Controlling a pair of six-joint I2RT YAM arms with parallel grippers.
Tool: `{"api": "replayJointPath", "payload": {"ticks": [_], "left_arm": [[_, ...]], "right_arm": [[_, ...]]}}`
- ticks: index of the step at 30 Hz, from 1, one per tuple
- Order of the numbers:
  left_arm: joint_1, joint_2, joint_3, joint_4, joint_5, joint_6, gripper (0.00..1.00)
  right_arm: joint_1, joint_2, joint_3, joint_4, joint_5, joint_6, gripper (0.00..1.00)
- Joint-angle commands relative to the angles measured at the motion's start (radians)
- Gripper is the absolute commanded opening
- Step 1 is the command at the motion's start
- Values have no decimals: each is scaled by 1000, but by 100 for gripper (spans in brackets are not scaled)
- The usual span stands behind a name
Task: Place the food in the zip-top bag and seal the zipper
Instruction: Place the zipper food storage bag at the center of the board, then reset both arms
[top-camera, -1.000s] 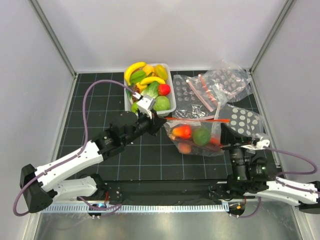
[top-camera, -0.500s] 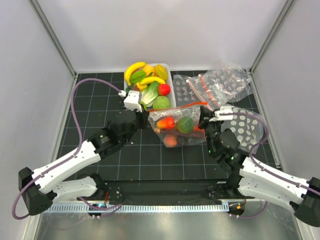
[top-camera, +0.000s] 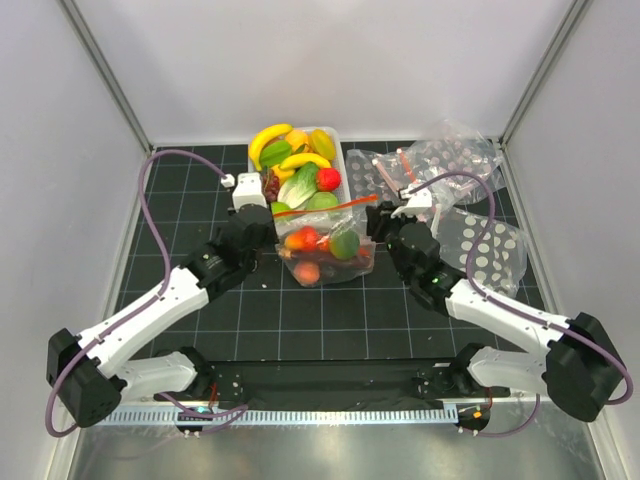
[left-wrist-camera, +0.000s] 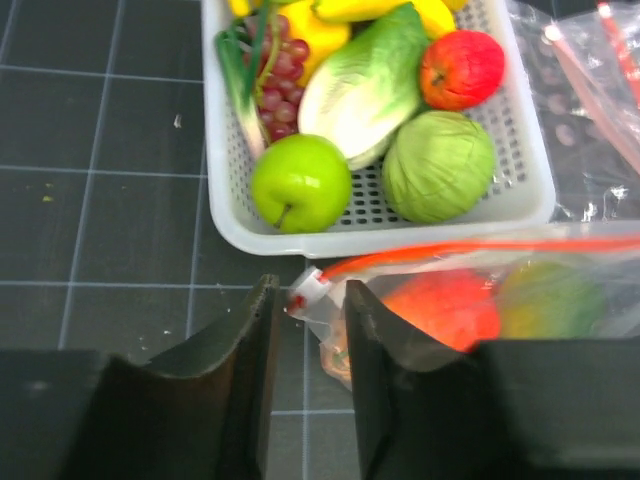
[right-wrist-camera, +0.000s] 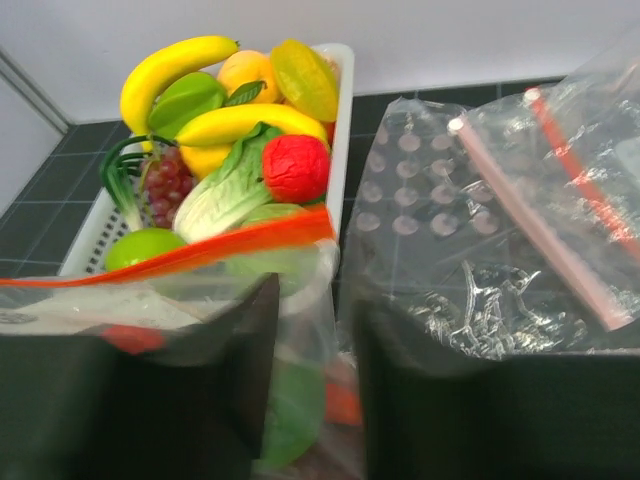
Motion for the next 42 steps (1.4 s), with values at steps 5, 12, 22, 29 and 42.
{"api": "replayJointPath", "payload": {"ticks": [5,12,22,29,42], "left_arm": [[22,-6,38,-13,-40,-1,71],[22,-133,-20,65,55,8,82],[22,-284,-155,214,161,14,100],[22,-256,-147,223,189,11,100],[22,-321,-186,248,189,-1,100]], "right_arm": [[-23,-99,37,-19,-27,81,85],[-23,-250,33,-175,-44,98,92],[-23,-383,28,-270,8,144,100],[-23,-373,43,-263,14,196,100],[-23,-414,145,-444,79,214,100]]}}
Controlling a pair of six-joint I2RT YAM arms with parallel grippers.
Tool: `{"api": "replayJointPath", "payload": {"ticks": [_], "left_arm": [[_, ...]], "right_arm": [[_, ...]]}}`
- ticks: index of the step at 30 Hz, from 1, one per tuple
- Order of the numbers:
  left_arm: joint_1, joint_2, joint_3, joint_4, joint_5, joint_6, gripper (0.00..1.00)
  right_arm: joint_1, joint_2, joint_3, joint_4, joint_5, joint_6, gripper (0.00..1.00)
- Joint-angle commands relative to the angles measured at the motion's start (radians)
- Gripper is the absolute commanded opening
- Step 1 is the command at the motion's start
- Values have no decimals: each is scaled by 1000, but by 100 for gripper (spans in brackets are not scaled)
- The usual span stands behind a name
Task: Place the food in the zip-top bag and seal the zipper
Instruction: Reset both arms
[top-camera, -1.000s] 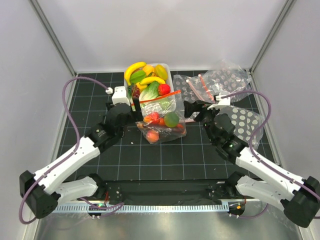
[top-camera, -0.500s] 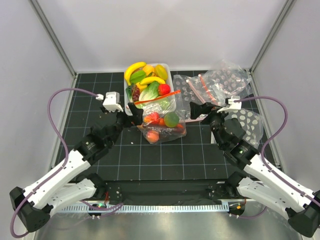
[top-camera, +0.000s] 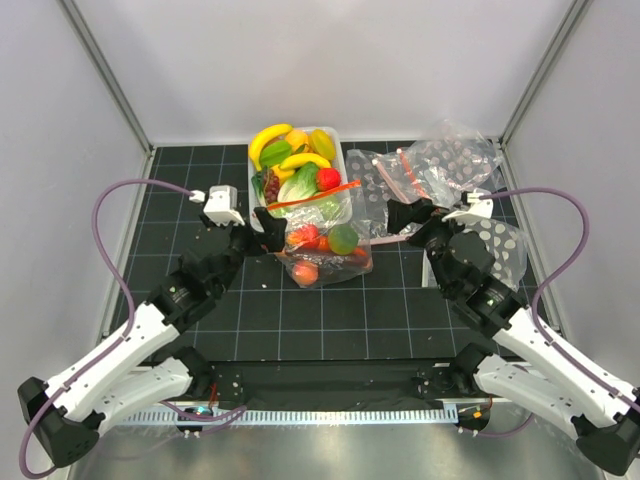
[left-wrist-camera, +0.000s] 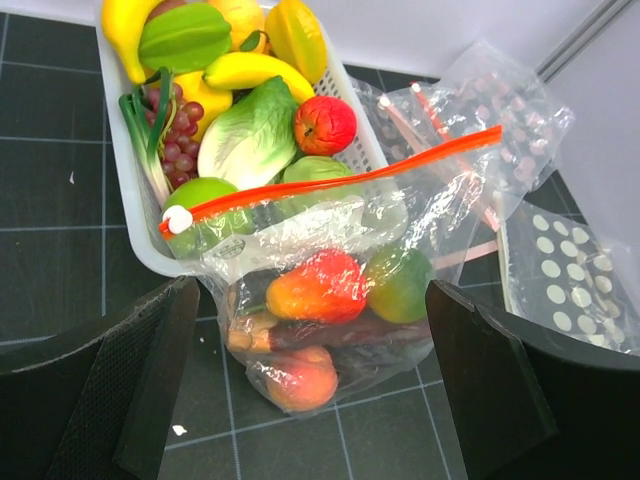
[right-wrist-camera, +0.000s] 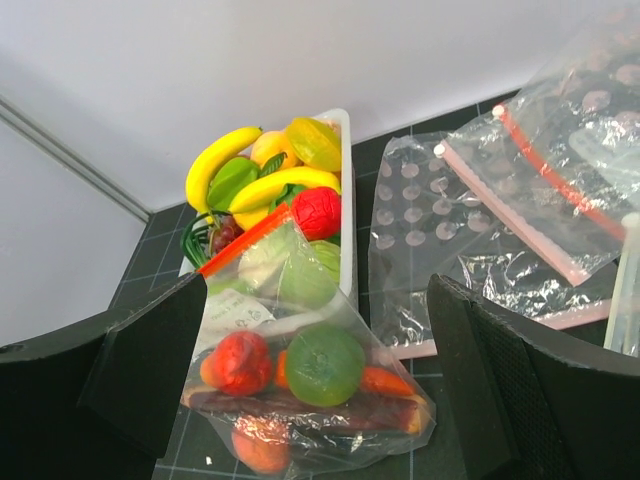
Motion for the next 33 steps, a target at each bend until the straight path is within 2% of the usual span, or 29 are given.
{"api": "replayJointPath", "payload": {"ticks": [1,7,33], "left_arm": [[2,-56,-25,95,9,-1,100],[2,-96,-60,121,11,-1,100],[2,-112,-74,130,-9,-9,100]], "right_arm": [[-1,-39,57,-31,13,-58,100],[-1,-102,-4,8,54,-40,100],[-1,-92,-14,12,45,-45,100]]}}
